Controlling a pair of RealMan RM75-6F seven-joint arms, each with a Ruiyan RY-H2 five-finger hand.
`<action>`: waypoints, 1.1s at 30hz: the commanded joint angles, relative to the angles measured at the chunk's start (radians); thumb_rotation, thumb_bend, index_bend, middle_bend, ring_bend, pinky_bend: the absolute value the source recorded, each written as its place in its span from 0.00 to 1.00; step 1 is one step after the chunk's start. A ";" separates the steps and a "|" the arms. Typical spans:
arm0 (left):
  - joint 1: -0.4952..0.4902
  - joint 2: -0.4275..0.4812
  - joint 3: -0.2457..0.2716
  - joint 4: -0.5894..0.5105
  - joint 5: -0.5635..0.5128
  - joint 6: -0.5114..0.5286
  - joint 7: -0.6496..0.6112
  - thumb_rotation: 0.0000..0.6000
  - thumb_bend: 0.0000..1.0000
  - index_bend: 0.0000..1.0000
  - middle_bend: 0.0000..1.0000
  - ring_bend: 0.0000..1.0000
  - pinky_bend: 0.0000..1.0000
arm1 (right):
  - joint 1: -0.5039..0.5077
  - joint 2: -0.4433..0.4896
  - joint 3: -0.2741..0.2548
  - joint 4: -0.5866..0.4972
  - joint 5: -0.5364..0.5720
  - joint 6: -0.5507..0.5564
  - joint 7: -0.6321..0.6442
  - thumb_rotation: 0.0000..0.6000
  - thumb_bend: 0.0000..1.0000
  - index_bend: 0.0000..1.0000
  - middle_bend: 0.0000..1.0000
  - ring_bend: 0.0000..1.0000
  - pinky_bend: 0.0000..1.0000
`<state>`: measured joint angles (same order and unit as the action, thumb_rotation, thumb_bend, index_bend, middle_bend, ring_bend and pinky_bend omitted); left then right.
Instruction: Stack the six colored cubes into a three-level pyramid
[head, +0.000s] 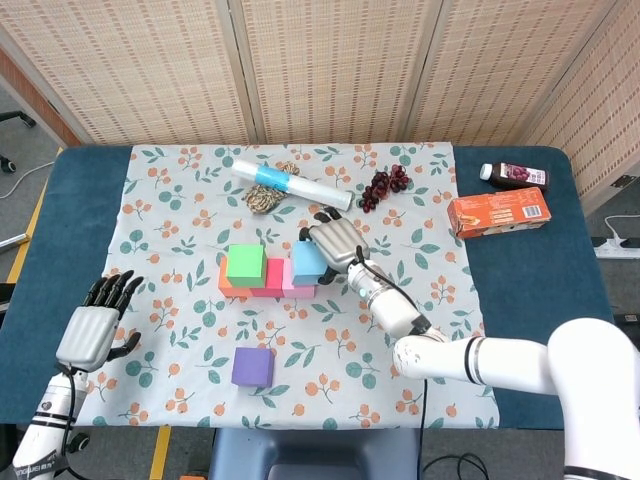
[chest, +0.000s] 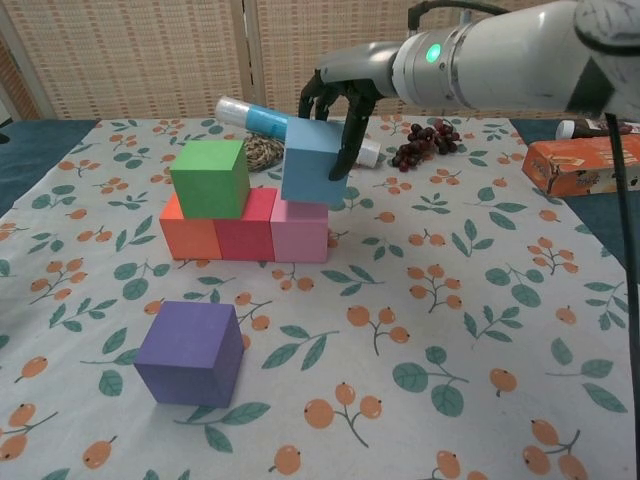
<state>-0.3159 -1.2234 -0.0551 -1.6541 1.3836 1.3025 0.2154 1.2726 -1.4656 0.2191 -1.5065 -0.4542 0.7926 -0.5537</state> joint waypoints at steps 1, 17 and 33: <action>0.019 -0.010 0.005 0.028 0.025 0.034 -0.022 1.00 0.32 0.00 0.00 0.00 0.07 | 0.019 -0.018 0.003 0.012 0.028 0.005 -0.015 1.00 0.00 0.48 0.37 0.10 0.00; 0.098 0.034 0.054 0.137 0.087 0.100 -0.145 1.00 0.32 0.00 0.00 0.00 0.06 | 0.086 -0.081 -0.001 0.065 0.134 0.027 -0.074 1.00 0.00 0.47 0.37 0.10 0.00; 0.132 0.030 0.067 0.181 0.118 0.114 -0.230 1.00 0.32 0.00 0.00 0.00 0.06 | 0.164 -0.144 0.012 0.116 0.243 0.057 -0.175 1.00 0.00 0.46 0.37 0.10 0.00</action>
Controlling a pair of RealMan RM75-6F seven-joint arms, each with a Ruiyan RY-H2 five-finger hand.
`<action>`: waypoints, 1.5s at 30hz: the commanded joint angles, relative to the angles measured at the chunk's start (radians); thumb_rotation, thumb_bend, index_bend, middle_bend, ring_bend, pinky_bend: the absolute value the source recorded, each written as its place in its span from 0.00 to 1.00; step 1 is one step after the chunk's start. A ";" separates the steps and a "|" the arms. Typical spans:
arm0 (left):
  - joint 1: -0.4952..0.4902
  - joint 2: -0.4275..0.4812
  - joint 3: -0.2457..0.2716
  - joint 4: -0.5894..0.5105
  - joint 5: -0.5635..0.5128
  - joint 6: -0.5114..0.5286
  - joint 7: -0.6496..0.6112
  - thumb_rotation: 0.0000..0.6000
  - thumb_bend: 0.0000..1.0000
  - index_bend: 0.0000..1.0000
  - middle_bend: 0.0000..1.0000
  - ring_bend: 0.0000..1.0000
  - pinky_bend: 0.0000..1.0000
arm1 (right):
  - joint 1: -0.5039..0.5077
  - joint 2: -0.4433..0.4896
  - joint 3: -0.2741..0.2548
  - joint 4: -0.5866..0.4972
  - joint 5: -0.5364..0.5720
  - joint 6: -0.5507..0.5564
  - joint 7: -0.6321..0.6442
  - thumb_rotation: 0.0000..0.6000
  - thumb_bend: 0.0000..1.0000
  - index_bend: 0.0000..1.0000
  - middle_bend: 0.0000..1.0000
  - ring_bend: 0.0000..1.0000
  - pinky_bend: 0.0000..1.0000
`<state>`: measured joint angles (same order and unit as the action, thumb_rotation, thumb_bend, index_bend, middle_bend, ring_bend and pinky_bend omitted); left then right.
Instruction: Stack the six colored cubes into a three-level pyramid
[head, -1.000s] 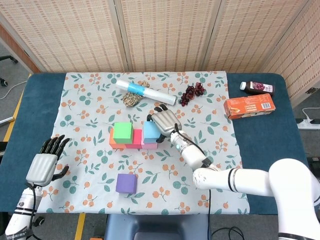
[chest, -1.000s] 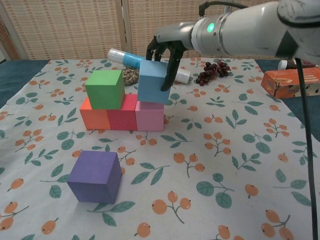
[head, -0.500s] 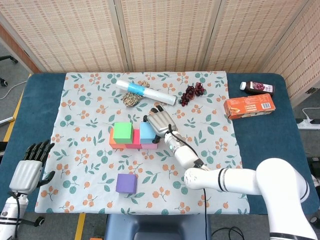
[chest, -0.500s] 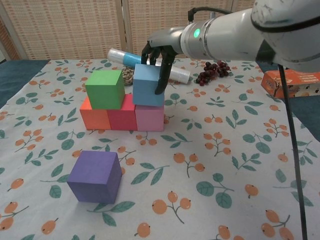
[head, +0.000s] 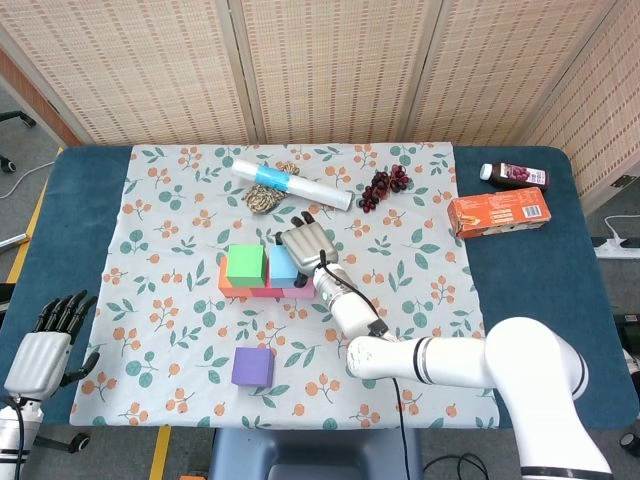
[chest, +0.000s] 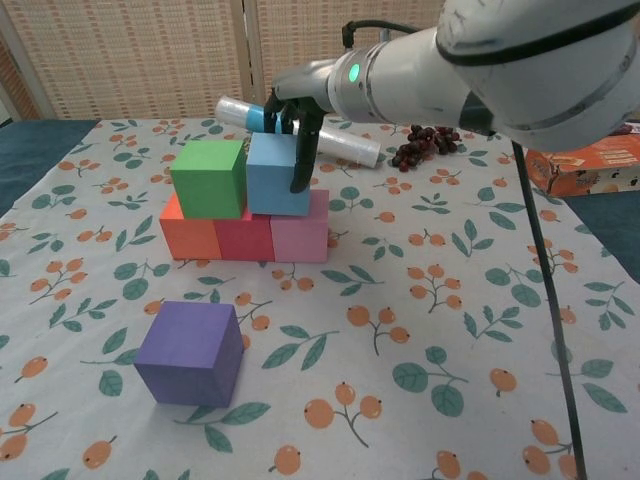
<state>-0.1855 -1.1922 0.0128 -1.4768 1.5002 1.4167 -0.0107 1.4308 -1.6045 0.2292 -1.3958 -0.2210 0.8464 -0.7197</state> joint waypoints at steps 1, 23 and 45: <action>0.002 -0.001 -0.001 0.005 0.002 -0.001 -0.006 1.00 0.32 0.00 0.00 0.00 0.06 | 0.009 -0.006 0.002 0.007 0.015 0.005 -0.014 1.00 0.00 0.45 0.37 0.10 0.00; 0.007 -0.004 -0.006 0.013 0.019 -0.010 -0.029 1.00 0.32 0.00 0.00 0.00 0.06 | 0.034 -0.036 0.011 0.040 0.086 0.010 -0.083 1.00 0.00 0.30 0.37 0.05 0.00; 0.011 -0.001 -0.010 0.006 0.020 -0.018 -0.026 1.00 0.32 0.00 0.00 0.00 0.06 | 0.012 -0.010 0.009 0.007 0.072 0.018 -0.087 1.00 0.00 0.33 0.28 0.00 0.00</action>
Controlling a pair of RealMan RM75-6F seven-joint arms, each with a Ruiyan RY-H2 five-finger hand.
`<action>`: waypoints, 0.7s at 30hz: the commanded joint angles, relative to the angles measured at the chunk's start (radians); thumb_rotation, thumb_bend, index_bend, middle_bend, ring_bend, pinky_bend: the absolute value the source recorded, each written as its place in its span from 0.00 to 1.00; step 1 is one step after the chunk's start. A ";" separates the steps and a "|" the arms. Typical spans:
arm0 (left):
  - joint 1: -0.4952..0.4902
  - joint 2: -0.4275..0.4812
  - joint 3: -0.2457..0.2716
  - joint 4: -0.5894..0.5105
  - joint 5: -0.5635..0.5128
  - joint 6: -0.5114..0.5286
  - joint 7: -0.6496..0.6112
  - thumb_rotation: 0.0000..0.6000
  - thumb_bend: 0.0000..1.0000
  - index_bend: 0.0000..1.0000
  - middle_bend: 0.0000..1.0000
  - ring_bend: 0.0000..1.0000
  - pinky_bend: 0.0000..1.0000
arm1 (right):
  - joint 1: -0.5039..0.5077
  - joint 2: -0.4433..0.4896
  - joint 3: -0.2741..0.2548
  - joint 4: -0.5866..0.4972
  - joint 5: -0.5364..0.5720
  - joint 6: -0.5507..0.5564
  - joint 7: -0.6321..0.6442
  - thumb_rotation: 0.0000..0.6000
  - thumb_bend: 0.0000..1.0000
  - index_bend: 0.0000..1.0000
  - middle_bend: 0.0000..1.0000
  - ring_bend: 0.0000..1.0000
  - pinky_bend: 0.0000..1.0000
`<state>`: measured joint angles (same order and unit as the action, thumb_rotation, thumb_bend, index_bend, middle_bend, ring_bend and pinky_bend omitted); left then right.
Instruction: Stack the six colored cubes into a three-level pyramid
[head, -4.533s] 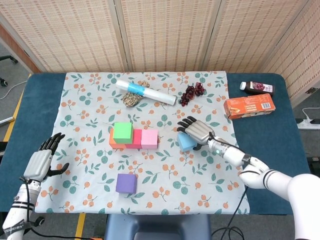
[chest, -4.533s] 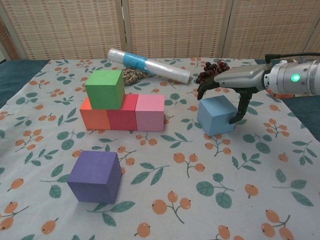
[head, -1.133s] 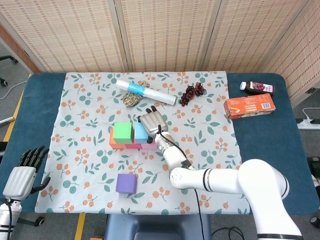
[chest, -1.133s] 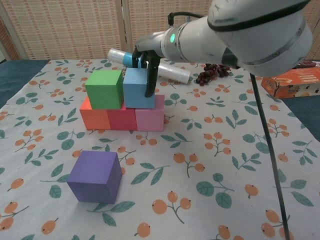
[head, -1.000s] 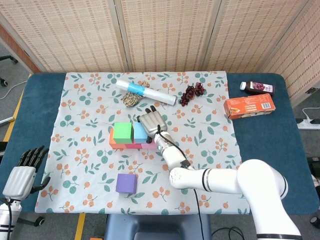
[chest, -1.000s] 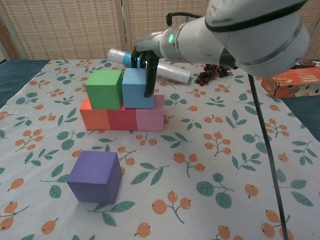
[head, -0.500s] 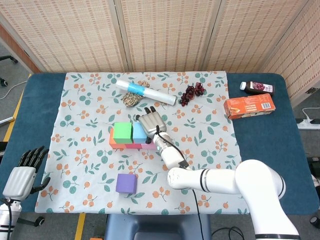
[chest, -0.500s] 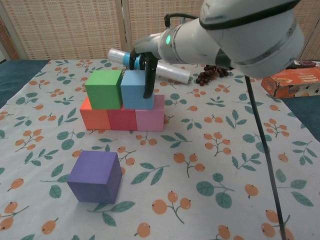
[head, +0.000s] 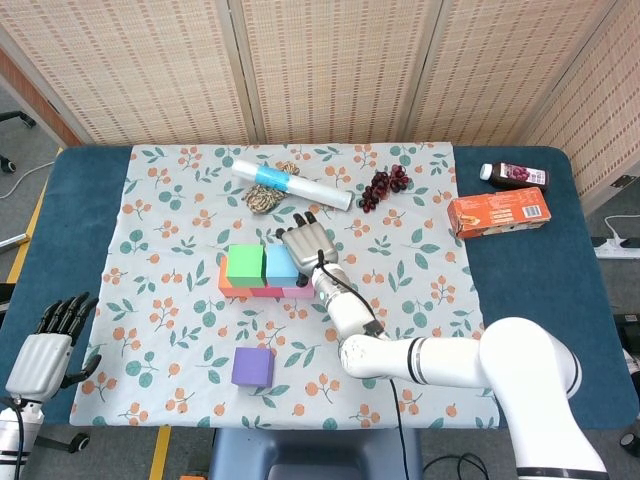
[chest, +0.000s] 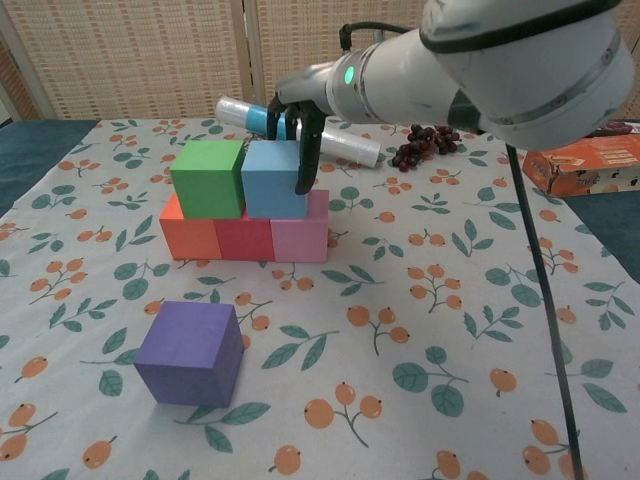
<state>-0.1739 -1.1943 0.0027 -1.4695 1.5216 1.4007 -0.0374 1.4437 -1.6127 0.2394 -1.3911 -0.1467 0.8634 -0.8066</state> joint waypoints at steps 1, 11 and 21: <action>0.000 0.001 -0.001 -0.001 -0.001 -0.003 0.000 1.00 0.32 0.00 0.00 0.00 0.06 | -0.002 -0.003 -0.001 0.004 -0.005 -0.001 0.001 1.00 0.00 0.34 0.29 0.00 0.00; 0.000 0.003 -0.002 -0.006 -0.004 -0.009 0.002 1.00 0.32 0.00 0.00 0.00 0.06 | -0.008 -0.011 0.009 0.014 -0.022 -0.002 0.016 1.00 0.00 0.41 0.31 0.03 0.00; 0.001 0.004 -0.003 -0.006 -0.001 -0.009 0.001 1.00 0.32 0.00 0.00 0.00 0.06 | -0.003 -0.016 0.017 0.012 -0.001 0.004 0.008 1.00 0.00 0.39 0.31 0.03 0.00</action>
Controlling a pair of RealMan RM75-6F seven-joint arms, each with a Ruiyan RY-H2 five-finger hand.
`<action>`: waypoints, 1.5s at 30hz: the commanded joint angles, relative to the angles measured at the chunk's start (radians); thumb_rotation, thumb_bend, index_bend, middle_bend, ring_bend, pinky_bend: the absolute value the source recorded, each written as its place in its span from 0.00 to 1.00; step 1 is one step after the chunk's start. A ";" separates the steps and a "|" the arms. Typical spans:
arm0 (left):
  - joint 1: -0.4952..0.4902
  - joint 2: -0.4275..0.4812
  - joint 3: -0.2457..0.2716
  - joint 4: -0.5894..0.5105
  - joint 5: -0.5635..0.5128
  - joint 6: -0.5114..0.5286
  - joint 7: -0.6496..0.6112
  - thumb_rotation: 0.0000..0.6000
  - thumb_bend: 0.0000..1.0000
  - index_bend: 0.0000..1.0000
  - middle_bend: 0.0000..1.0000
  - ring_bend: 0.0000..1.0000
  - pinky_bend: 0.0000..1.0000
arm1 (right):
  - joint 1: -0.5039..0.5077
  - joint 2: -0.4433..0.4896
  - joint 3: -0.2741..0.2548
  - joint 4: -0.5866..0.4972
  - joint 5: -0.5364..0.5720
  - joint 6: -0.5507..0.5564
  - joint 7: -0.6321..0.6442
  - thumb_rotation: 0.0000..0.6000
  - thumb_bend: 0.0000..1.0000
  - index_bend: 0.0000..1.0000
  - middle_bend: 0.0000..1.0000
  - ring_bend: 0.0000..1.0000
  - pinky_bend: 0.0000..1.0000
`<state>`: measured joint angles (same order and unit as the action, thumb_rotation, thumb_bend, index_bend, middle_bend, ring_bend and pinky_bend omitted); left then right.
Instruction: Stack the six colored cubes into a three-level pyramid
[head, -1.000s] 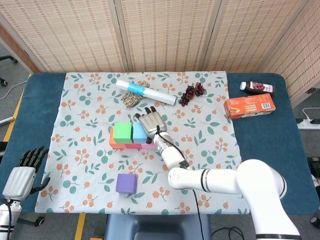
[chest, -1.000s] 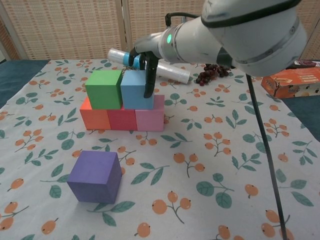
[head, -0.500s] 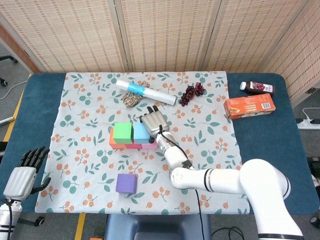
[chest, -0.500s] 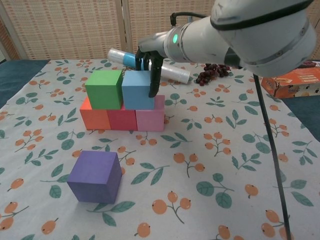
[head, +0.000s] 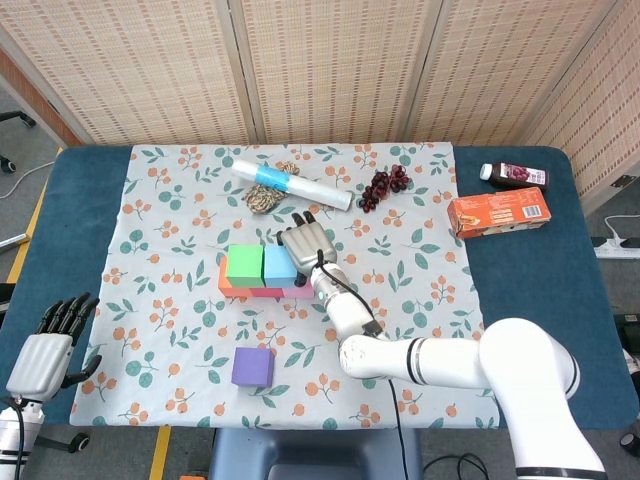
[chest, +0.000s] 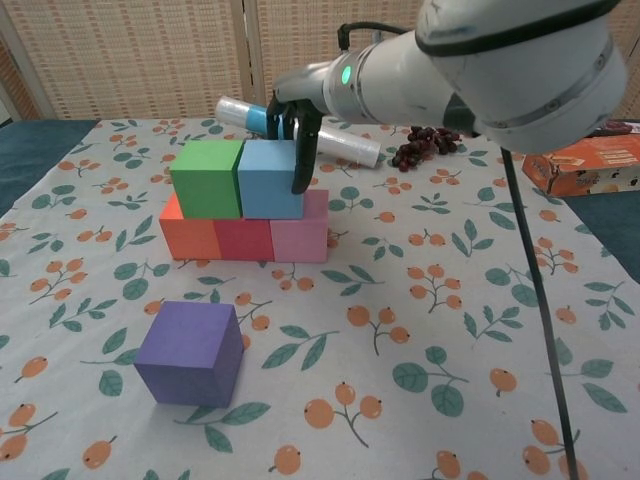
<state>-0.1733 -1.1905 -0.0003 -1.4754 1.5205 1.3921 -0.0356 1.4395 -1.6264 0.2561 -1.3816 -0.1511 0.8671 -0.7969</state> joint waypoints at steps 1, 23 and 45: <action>0.000 0.000 0.000 0.001 0.000 -0.001 -0.001 1.00 0.32 0.00 0.00 0.00 0.06 | 0.002 -0.004 0.001 0.004 0.006 0.000 -0.003 1.00 0.00 0.39 0.31 0.03 0.00; 0.002 -0.003 0.000 0.010 0.003 -0.002 -0.009 1.00 0.32 0.00 0.00 0.00 0.06 | 0.007 -0.011 0.016 0.010 0.031 0.006 -0.016 1.00 0.00 0.37 0.31 0.03 0.00; 0.004 -0.006 0.000 0.017 0.003 -0.005 -0.015 1.00 0.32 0.00 0.00 0.00 0.06 | 0.011 -0.030 0.025 0.027 0.046 0.006 -0.027 1.00 0.00 0.32 0.31 0.03 0.00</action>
<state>-0.1696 -1.1969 0.0000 -1.4588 1.5232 1.3873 -0.0504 1.4509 -1.6566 0.2814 -1.3540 -0.1051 0.8731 -0.8234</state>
